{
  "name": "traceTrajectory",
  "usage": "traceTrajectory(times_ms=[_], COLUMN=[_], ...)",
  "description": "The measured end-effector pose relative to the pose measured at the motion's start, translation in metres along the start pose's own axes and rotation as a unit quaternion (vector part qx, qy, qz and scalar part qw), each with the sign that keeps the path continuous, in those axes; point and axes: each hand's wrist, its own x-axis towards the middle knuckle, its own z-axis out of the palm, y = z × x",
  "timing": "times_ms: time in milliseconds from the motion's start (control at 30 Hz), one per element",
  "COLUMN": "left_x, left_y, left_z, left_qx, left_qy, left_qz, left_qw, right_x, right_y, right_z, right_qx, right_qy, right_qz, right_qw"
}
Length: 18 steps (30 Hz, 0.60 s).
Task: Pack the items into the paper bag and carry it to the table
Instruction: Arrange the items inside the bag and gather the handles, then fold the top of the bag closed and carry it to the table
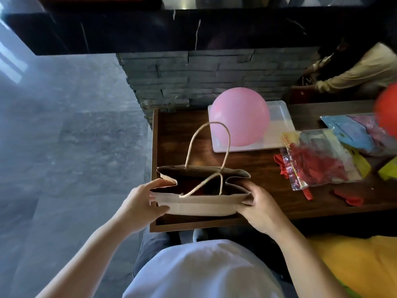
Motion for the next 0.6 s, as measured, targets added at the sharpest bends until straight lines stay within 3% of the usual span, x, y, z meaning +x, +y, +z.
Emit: traceTrajectory(times_ms=[67,167,300,367,467,533,600], left_x=[0.004,0.012,0.038,0.048,0.056,0.056,0.054], left_y=[-0.001,-0.007,-0.011,-0.009,-0.011,-0.014,-0.017], left_z=[0.002,-0.006,-0.007,0.0,0.012,0.018,0.021], left_qx=[0.017,-0.083,0.013,-0.037,-0.107,-0.1,-0.057], left_qy=[0.051,0.059,0.032,0.048,0.079,0.111,0.115], left_qz=[0.031,0.041,-0.02,-0.091,-0.183,-0.188,-0.164], left_qw=[0.998,0.994,0.999,0.994,0.974,0.971,0.978], right_x=[-0.003,-0.001,0.013,0.019,0.027,0.028,0.026], right_y=[0.005,0.014,0.016,0.014,0.02,0.024,0.028], right_z=[-0.003,-0.005,0.001,0.005,0.008,0.009,0.01], right_qx=[0.06,0.131,0.148,0.167,0.098,0.043,-0.035], right_qy=[0.019,0.037,0.026,0.076,0.161,0.182,0.186], right_qz=[-0.004,-0.015,0.009,0.039,0.115,0.141,0.103], right_qw=[0.998,0.991,0.989,0.982,0.975,0.972,0.977])
